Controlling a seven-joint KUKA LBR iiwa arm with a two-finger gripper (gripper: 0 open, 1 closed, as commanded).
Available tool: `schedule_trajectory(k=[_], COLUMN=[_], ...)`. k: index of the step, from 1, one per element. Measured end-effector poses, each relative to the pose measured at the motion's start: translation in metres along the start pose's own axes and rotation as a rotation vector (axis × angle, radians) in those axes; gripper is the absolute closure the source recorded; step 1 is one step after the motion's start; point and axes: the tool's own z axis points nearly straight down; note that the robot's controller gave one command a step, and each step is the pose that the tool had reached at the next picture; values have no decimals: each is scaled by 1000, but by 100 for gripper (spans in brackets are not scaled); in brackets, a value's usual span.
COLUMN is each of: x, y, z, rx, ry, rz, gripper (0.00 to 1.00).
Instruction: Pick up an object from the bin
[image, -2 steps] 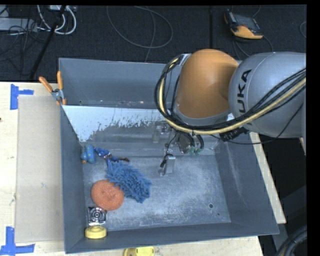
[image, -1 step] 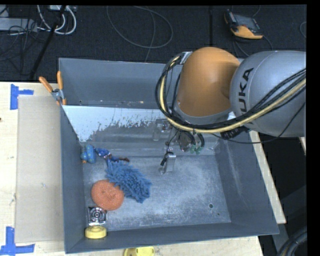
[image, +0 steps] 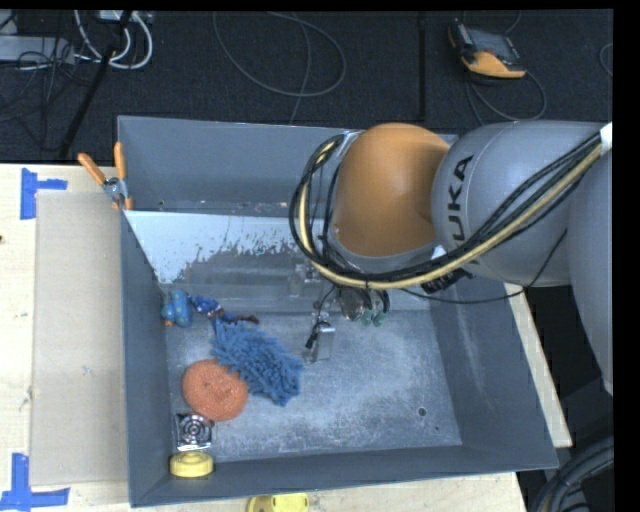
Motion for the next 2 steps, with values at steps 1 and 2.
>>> schedule_trajectory(k=[1, 2], x=[9, 18], y=[17, 33], z=[50, 75], rx=[0, 0], ry=[7, 10], rz=[57, 57], gripper=[0, 0])
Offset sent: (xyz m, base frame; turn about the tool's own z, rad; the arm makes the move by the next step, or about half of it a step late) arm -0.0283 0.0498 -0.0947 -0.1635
